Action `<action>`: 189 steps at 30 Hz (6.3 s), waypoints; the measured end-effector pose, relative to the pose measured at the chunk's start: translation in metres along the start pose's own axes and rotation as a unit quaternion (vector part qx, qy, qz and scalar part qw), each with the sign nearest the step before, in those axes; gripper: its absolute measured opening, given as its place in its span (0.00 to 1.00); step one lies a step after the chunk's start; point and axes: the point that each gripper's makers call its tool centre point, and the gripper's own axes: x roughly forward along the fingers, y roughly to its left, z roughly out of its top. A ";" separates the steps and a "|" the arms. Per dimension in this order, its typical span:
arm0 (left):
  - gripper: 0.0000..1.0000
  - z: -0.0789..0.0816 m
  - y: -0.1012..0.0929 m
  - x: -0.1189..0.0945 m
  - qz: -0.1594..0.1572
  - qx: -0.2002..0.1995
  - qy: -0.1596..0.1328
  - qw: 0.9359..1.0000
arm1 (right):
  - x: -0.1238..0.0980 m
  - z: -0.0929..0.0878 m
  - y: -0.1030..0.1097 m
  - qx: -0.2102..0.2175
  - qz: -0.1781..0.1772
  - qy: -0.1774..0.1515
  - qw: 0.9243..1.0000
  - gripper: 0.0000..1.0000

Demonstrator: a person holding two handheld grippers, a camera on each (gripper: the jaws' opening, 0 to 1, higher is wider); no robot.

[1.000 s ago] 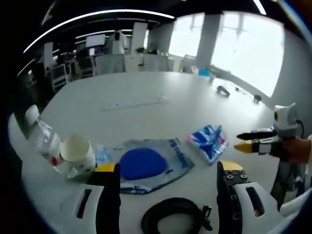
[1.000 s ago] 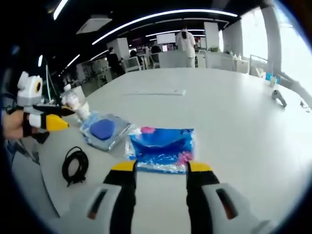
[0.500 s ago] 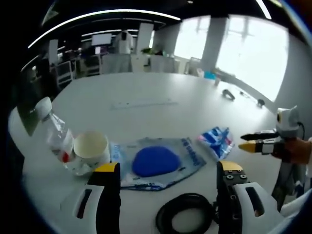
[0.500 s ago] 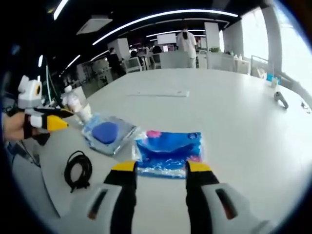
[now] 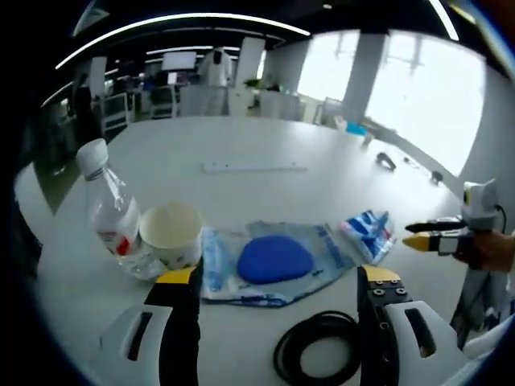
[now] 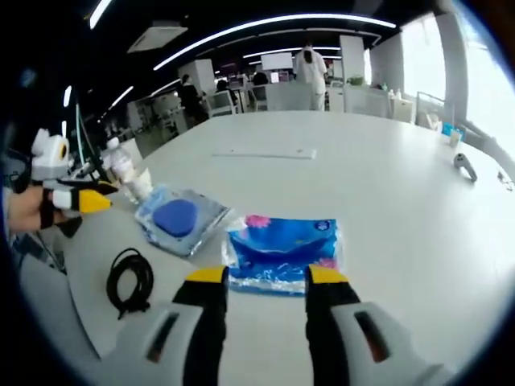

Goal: Arrange the tabletop items into an orderly group along one side of the table until the central work area is clear of visible clutter.

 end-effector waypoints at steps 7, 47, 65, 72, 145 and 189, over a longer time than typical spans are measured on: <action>0.76 -0.004 0.011 0.002 0.004 -0.006 0.003 1.000 | 0.009 0.002 0.015 -0.002 0.013 0.002 1.000 0.35; 0.48 -0.037 0.061 0.052 0.016 -0.089 0.037 0.995 | 0.079 -0.021 0.087 0.120 0.083 0.046 0.988 0.12; 0.00 -0.046 0.057 0.057 0.023 -0.093 0.055 0.994 | 0.084 -0.013 0.073 0.105 0.061 0.049 0.991 0.00; 0.00 -0.035 0.049 0.060 0.025 -0.075 0.039 0.996 | 0.079 0.001 0.066 0.084 0.057 0.029 0.994 0.00; 0.71 -0.024 0.019 0.038 0.023 -0.123 -0.014 0.992 | 0.050 0.006 0.063 0.041 0.063 -0.023 0.997 0.40; 0.76 -0.007 -0.055 0.044 -0.019 -0.073 -0.016 0.997 | -0.005 0.012 -0.013 0.091 0.027 -0.052 0.994 0.40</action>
